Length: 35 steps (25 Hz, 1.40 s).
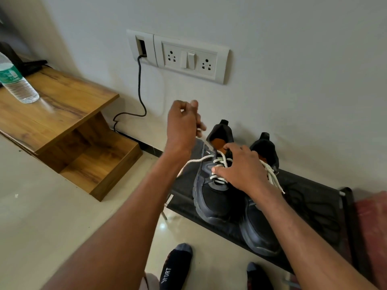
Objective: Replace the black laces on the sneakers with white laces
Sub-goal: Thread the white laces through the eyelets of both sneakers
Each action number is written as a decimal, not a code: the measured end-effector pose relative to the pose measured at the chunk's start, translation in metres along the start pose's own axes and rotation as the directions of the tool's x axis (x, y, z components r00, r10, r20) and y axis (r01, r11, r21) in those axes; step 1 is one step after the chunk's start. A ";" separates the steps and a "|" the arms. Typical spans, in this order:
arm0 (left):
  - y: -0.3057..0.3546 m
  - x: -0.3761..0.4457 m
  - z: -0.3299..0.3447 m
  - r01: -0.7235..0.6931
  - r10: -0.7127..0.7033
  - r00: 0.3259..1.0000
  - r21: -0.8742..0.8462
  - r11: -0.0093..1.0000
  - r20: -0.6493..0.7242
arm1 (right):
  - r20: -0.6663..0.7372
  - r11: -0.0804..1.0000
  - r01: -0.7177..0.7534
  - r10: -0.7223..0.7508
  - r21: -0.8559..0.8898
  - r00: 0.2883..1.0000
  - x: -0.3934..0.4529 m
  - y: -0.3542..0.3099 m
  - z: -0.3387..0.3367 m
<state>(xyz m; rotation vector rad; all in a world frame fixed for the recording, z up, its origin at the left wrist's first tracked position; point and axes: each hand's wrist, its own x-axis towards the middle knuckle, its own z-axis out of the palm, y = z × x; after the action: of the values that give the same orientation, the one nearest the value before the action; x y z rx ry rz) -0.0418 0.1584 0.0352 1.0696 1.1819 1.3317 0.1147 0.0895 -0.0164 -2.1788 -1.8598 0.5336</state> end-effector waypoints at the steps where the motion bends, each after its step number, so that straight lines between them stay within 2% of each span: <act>1: -0.010 0.002 -0.004 -0.024 0.016 0.999 0.246 0.969 0.033 | -0.010 1.000 -0.001 0.001 0.011 1.000 0.000 0.000 0.002; 2: -0.022 0.003 -0.008 -0.057 0.004 0.994 0.501 0.864 0.107 | -0.024 1.000 0.003 -0.002 0.021 1.000 0.000 0.000 0.003; 3: -0.034 0.001 -0.010 -0.112 -0.044 0.978 0.684 0.721 0.206 | -0.036 1.000 0.008 -0.007 0.027 0.999 0.000 0.000 0.004; 4: -0.046 0.001 -0.011 -0.160 -0.112 0.953 0.782 0.603 0.281 | -0.037 0.999 0.009 -0.008 0.033 0.999 0.000 0.001 0.004; 5: -0.052 0.001 -0.012 -0.182 -0.150 0.939 0.818 0.545 0.309 | -0.038 0.999 0.012 -0.010 0.043 0.999 0.000 0.001 0.005; 6: -0.054 0.002 -0.012 -0.184 -0.146 0.939 0.815 0.549 0.311 | -0.036 0.999 0.014 -0.012 0.053 0.999 0.001 0.001 0.006; 7: -0.050 0.002 -0.010 -0.168 -0.112 0.950 0.781 0.602 0.290 | -0.037 0.998 0.021 -0.019 0.057 0.999 0.002 0.001 0.006; 8: -0.043 0.001 -0.009 -0.134 -0.059 0.967 0.687 0.714 0.249 | -0.030 0.998 0.026 -0.024 0.058 0.999 0.002 0.001 0.007; 9: -0.032 0.000 -0.007 -0.087 -0.017 0.980 0.504 0.859 0.198 | -0.022 0.998 0.028 -0.026 0.061 0.999 0.003 0.001 0.007; 10: -0.021 0.000 -0.005 -0.038 -0.005 0.988 0.274 0.961 0.155 | -0.015 0.997 0.025 -0.024 0.068 1.000 0.003 0.001 0.007; 11: -0.013 -0.001 -0.002 -0.001 -0.012 0.990 0.089 0.996 0.142 | -0.012 0.997 0.020 -0.019 0.075 1.000 0.004 0.002 0.006; 12: -0.009 -0.001 -0.001 0.014 -0.017 0.990 0.021 1.000 0.142 | -0.011 0.997 0.013 -0.012 0.079 1.000 0.004 0.004 0.006; 13: -0.010 0.000 -0.001 0.010 -0.023 0.990 0.089 0.996 0.139 | -0.015 0.997 0.012 -0.011 0.081 1.000 0.004 0.005 0.007; 14: -0.017 0.002 -0.003 0.000 -0.037 0.990 0.260 0.966 0.139 | -0.019 0.997 0.016 -0.014 0.079 1.000 0.004 0.005 0.008; 15: -0.026 0.002 -0.005 -0.020 -0.065 0.985 0.475 0.880 0.162 | -0.024 0.997 0.023 -0.021 0.076 0.999 0.004 0.005 0.009; 16: -0.035 0.002 -0.008 -0.067 -0.094 0.974 0.655 0.753 0.208 | -0.026 0.997 0.028 -0.026 0.072 0.999 0.004 0.005 0.009; 17: -0.043 0.002 -0.008 -0.134 -0.109 0.959 0.757 0.640 0.263 | -0.028 0.997 0.030 -0.028 0.071 0.999 0.004 0.005 0.010; 18: -0.048 0.003 -0.009 -0.183 -0.109 0.948 0.795 0.579 0.298 | -0.026 0.997 0.028 -0.026 0.073 0.999 0.005 0.005 0.010; 19: -0.050 0.004 -0.010 -0.190 -0.098 0.949 0.794 0.577 0.299 | -0.025 0.997 0.023 -0.021 0.074 0.999 0.006 0.004 0.010; 22: -0.049 0.006 -0.010 -0.096 -0.083 0.975 0.730 0.676 0.205 | -0.094 0.997 0.045 -0.039 0.056 0.995 0.005 -0.001 0.012; 25: -0.050 0.005 -0.008 -0.089 -0.140 0.965 0.775 0.626 0.223 | -0.204 0.990 0.140 -0.136 0.005 0.970 0.000 -0.008 0.017; 28: -0.055 0.008 -0.013 0.042 -0.215 0.960 0.666 0.745 0.181 | -0.159 0.994 0.098 -0.090 0.042 0.983 0.002 -0.011 0.016; 30: -0.057 0.011 -0.017 0.059 -0.216 0.960 0.623 0.780 0.179 | -0.169 0.991 0.132 -0.127 0.023 0.977 0.003 -0.014 0.016; 33: -0.056 0.014 -0.020 -0.026 -0.150 0.970 0.701 0.713 0.190 | -0.138 0.965 0.251 -0.259 -0.074 0.956 0.000 -0.020 0.022; 35: -0.056 0.015 -0.021 -0.066 -0.099 0.979 0.735 0.675 0.180 | -0.075 0.957 0.254 -0.265 -0.139 0.961 -0.001 -0.023 0.027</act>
<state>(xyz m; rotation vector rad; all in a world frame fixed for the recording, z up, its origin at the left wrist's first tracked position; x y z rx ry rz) -0.0572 0.1712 -0.0232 1.7201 1.6161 0.6636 0.0824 0.0906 -0.0314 -1.9500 -2.1371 0.2625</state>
